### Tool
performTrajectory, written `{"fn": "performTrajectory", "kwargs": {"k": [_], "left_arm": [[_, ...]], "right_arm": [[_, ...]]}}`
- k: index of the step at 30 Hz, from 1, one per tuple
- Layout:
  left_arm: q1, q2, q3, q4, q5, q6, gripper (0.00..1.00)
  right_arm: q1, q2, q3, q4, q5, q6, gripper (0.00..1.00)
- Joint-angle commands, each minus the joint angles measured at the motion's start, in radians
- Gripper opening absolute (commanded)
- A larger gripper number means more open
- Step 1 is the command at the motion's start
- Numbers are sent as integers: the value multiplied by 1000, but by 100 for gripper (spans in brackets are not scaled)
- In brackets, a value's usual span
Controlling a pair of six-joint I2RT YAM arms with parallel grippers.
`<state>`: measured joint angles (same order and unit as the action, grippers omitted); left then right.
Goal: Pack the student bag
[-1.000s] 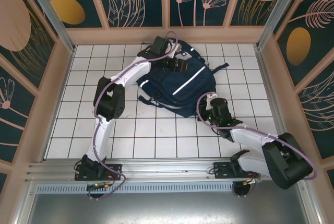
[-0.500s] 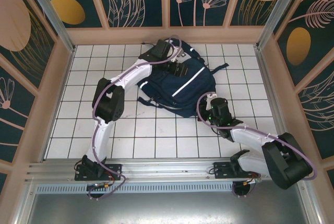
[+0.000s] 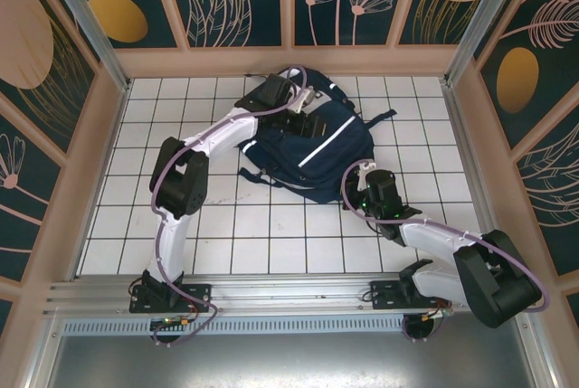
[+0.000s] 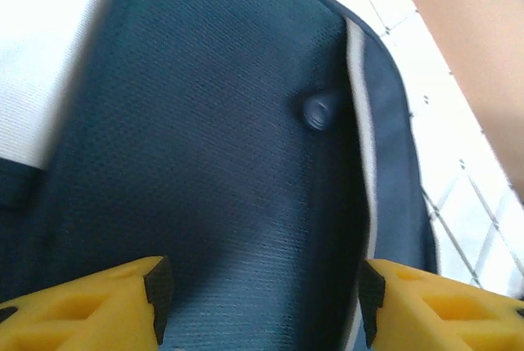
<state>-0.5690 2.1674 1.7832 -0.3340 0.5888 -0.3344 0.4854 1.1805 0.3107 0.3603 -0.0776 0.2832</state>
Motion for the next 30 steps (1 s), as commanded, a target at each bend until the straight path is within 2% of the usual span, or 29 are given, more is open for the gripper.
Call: {"fn": "performTrajectory", "kwargs": {"k": [1, 14, 20, 24, 26, 28, 30], "left_arm": [[-19, -2, -48, 86, 163, -101, 63], [-74, 17, -51, 102, 218, -113, 62], [-75, 80, 25, -36, 44, -27, 54], [-89, 109, 91, -86, -62, 11, 44], [-97, 125, 127, -103, -76, 19, 32], [-96, 133, 148, -97, -68, 4, 15], [-97, 123, 146, -59, -58, -32, 5]], "right_arm": [[-8, -25, -21, 44, -21, 17, 0], [-14, -27, -27, 57, -25, 25, 0], [-18, -41, -32, 58, -33, 31, 0], [-17, -56, -35, 47, -37, 31, 0], [-16, -64, -37, 43, -39, 35, 0], [-14, -73, -39, 39, -46, 36, 0], [-10, -81, -35, 27, -50, 34, 0]]}}
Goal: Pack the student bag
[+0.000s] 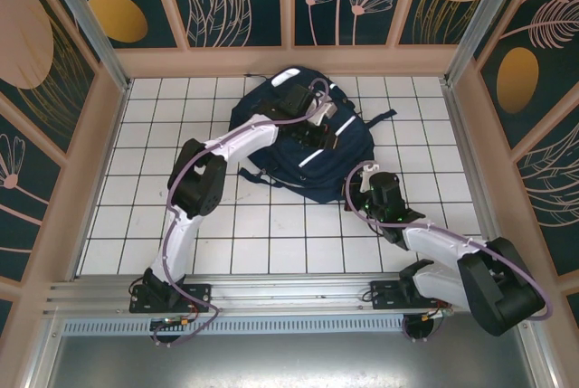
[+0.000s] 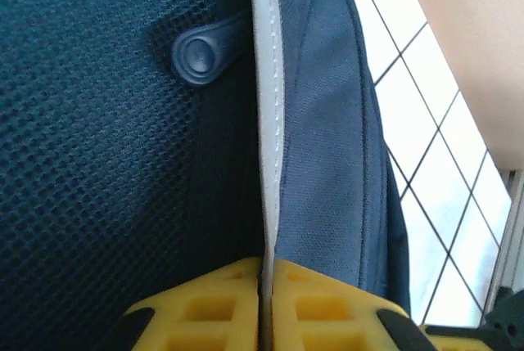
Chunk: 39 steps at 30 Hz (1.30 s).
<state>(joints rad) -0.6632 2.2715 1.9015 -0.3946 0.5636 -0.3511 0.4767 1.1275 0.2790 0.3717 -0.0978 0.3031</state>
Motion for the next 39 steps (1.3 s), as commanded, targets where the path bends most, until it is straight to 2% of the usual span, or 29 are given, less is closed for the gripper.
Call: {"fn": "performTrajectory", "kwargs": {"k": [1, 7, 13, 20, 27, 31, 39], "left_arm": [[-2, 9, 20, 31, -25, -42, 0], [7, -48, -2, 206, 6, -205, 0], [23, -63, 25, 294, 21, -309, 0], [25, -57, 22, 401, 77, -434, 0], [25, -67, -21, 505, 102, -529, 0], [25, -72, -57, 545, 109, -556, 0], [25, -75, -66, 556, 104, -563, 0]], "right_arm": [[3, -33, -3, 11, -30, 13, 0], [65, -74, 19, -46, 21, -21, 0], [210, -87, 72, -133, 108, -78, 0], [257, -61, 103, -152, 131, -93, 0], [317, 27, 175, -145, 143, -128, 0], [336, 76, 217, -118, 118, -138, 0], [378, 143, 300, -125, -17, -188, 0]]}}
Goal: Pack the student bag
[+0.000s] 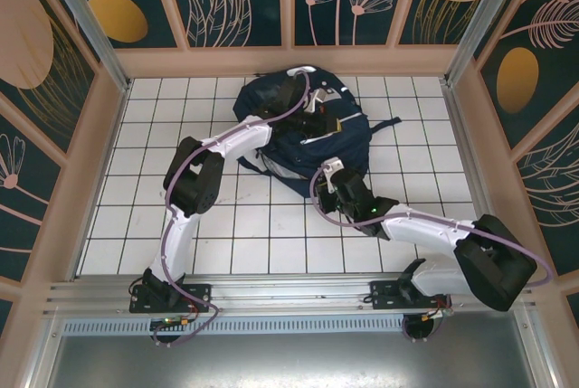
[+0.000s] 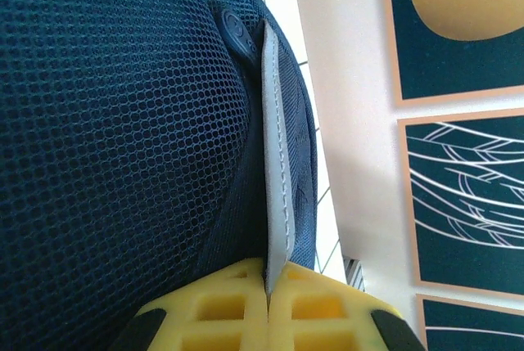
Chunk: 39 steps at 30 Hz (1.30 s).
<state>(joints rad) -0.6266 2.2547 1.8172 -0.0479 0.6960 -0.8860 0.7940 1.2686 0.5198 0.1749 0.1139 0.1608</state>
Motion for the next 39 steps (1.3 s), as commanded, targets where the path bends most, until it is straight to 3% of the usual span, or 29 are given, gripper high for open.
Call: {"fn": "performTrajectory", "kwargs": {"k": [1, 7, 12, 17, 20, 21, 22, 27, 29, 32, 34, 36, 39], "left_arm": [[-13, -61, 18, 197, -35, -18, 0], [-14, -69, -44, 252, -49, -54, 0], [-13, -109, -81, 188, -105, 23, 0], [-14, -102, -106, 265, -73, -44, 0], [-13, -98, -67, 177, -90, 36, 0], [-12, -101, -47, 125, -101, 82, 0], [-10, -111, -41, 91, -107, 119, 0], [9, -155, -64, 20, -64, 225, 0], [10, -162, -67, -12, -47, 255, 0], [11, -181, -91, -29, -40, 283, 0], [10, -189, -98, -45, -36, 300, 0], [11, -192, -109, -51, -29, 306, 0], [10, -192, -120, -49, -23, 306, 0]], "right_arm": [[60, 0, 64, 71, -234, -42, 0], [52, 43, 102, 86, -337, -33, 0], [-26, 24, 72, 69, -320, 38, 0], [-102, -76, 4, 54, -224, 84, 2], [-116, -163, -6, 2, -64, 138, 30], [-144, -190, 10, -53, -28, 201, 42], [-179, -202, 27, -104, -35, 230, 49], [-331, -177, 63, -212, -94, 276, 49], [-398, -162, 63, -204, -193, 360, 49], [-498, -88, 81, -167, -441, 494, 58], [-526, -37, 85, -108, -544, 575, 64], [-532, 8, 105, -76, -572, 646, 69], [-538, 67, 141, -30, -623, 710, 70]]}}
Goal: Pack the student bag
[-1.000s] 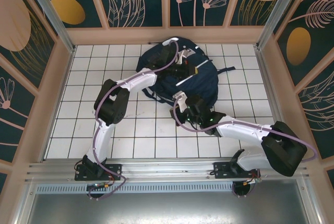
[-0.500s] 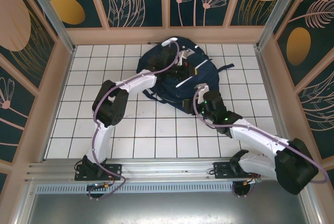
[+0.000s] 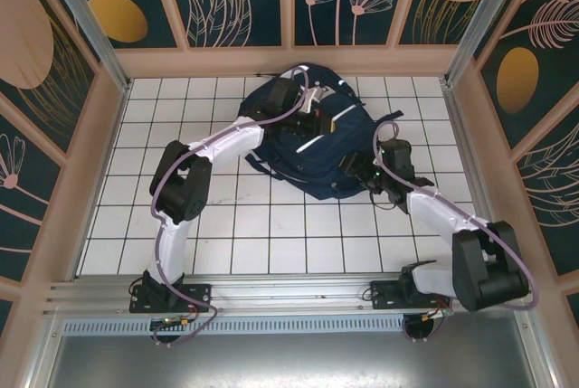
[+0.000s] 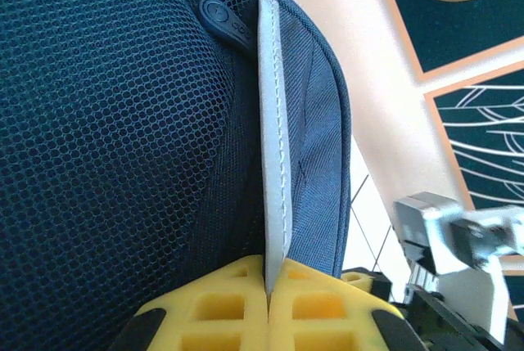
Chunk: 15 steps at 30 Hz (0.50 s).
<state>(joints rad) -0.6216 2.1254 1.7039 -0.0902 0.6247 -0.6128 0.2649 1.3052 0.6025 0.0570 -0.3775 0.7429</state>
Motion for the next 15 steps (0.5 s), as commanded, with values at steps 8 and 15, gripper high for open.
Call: {"fn": "performTrajectory", "kwargs": {"k": [8, 15], "left_arm": [[8, -69, 25, -49, 29, 57, 0], [39, -83, 43, -9, 62, 6, 0]], "right_arm": [[25, -51, 212, -151, 26, 38, 57], [29, -104, 293, -354, 62, -51, 52]]}}
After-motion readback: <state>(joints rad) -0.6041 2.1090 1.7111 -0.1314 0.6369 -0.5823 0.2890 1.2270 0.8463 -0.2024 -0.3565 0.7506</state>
